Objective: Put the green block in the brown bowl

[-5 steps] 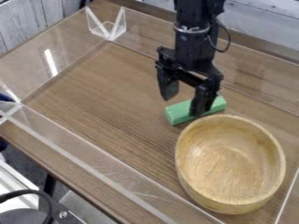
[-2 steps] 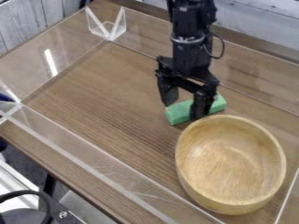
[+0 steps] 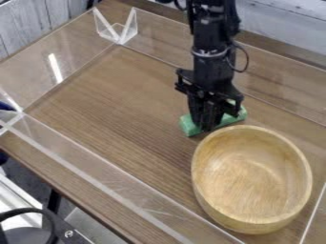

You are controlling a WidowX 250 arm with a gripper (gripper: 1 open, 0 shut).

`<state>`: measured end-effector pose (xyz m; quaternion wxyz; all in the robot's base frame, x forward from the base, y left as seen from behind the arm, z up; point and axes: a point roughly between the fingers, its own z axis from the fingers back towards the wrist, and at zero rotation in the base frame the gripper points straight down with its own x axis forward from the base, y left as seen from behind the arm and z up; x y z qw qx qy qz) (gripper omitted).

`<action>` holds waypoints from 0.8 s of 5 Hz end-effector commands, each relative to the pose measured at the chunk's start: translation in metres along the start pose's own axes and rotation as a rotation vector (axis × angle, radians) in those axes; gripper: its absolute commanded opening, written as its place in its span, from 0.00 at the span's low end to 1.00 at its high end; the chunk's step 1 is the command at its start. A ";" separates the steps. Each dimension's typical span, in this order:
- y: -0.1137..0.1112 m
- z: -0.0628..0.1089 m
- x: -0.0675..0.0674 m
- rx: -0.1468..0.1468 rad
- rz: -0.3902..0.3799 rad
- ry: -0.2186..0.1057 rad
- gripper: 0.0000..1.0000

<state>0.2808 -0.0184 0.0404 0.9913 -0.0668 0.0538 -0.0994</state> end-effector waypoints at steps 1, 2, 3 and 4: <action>0.002 0.015 0.004 0.009 -0.109 -0.053 0.00; 0.002 0.017 0.007 -0.002 -0.105 -0.036 1.00; 0.003 0.019 0.010 -0.012 -0.098 -0.019 1.00; 0.004 0.018 0.014 -0.018 -0.092 -0.004 0.00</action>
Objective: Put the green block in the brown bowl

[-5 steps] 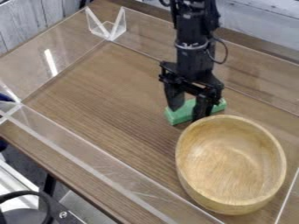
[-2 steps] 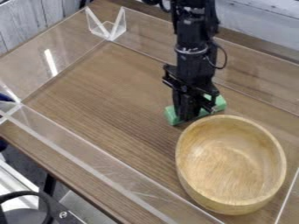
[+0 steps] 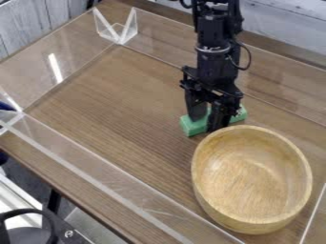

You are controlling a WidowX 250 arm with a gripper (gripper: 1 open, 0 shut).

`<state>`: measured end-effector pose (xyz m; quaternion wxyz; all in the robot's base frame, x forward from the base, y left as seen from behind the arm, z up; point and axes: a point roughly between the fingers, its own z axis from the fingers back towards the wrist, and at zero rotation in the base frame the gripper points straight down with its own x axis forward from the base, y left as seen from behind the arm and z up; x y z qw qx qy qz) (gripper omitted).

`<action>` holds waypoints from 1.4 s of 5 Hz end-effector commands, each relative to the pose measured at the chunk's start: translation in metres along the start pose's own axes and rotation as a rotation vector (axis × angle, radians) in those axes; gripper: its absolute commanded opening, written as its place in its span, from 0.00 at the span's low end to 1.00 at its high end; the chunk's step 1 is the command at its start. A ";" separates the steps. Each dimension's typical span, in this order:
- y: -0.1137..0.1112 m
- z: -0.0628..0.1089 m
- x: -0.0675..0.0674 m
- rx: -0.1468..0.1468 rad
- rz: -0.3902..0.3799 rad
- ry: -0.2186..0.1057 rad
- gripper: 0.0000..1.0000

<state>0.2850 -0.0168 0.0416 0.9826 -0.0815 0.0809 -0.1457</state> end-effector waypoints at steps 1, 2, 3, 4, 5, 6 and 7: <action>0.000 0.016 0.009 0.021 0.029 -0.079 0.00; -0.005 0.020 0.007 0.024 0.061 -0.100 0.00; -0.005 0.014 0.006 0.009 0.048 -0.107 0.00; -0.005 0.008 0.006 -0.004 0.038 -0.114 0.00; -0.010 0.013 0.006 0.036 0.008 -0.105 0.00; -0.016 0.017 0.007 0.074 -0.024 -0.099 0.00; -0.017 0.023 0.008 0.071 0.002 -0.127 0.00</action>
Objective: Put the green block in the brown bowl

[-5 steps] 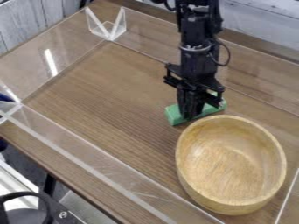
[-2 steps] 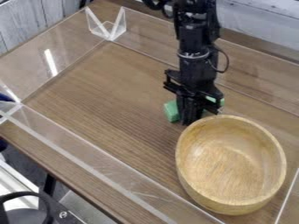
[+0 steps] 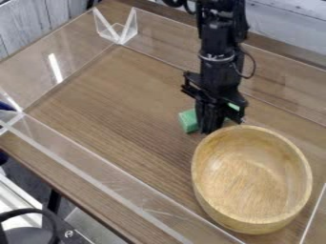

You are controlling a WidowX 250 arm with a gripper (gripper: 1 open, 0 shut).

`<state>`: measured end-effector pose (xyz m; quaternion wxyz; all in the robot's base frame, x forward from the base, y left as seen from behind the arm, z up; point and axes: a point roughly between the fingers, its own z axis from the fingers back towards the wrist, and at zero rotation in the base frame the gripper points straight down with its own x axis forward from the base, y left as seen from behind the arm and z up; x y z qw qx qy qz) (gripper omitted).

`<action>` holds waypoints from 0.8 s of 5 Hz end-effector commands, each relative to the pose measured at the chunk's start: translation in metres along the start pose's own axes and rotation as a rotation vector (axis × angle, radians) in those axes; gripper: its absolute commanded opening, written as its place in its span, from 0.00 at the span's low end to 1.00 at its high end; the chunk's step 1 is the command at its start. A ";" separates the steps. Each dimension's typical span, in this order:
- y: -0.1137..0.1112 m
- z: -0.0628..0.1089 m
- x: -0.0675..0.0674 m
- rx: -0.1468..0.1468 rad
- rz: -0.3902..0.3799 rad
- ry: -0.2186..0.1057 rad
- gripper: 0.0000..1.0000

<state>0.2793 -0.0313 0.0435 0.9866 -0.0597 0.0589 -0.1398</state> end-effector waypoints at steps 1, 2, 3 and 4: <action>0.000 0.029 0.010 0.013 0.019 -0.114 0.00; 0.004 0.029 0.010 0.018 0.046 -0.095 0.00; 0.011 0.026 0.001 0.012 0.055 -0.088 0.00; 0.020 0.021 -0.011 0.002 0.070 -0.082 0.00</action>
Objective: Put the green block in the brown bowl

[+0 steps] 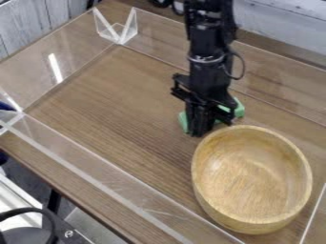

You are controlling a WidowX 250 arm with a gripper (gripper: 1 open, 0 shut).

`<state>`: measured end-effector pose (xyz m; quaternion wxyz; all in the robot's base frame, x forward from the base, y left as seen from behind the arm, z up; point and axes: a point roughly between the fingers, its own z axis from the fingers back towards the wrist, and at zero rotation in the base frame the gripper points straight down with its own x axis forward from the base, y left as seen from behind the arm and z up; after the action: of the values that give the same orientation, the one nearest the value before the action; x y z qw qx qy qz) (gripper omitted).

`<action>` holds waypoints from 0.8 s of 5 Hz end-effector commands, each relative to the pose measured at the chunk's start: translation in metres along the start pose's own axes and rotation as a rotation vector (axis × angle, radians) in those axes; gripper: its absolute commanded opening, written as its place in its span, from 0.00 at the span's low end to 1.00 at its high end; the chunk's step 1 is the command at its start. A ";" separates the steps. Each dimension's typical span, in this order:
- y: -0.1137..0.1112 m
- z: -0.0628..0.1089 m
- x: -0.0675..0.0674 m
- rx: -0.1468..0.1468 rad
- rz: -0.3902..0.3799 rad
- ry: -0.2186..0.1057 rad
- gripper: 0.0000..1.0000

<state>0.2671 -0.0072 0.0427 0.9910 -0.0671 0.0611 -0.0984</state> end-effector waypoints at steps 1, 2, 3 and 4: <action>0.018 0.020 -0.003 0.009 0.004 -0.088 0.00; 0.036 0.013 -0.011 0.009 0.041 -0.071 0.00; 0.044 0.005 -0.015 0.009 0.061 -0.049 0.00; 0.041 0.008 -0.009 -0.016 0.055 -0.051 0.00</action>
<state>0.2547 0.0333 0.0336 0.9922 -0.0822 0.0657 -0.0673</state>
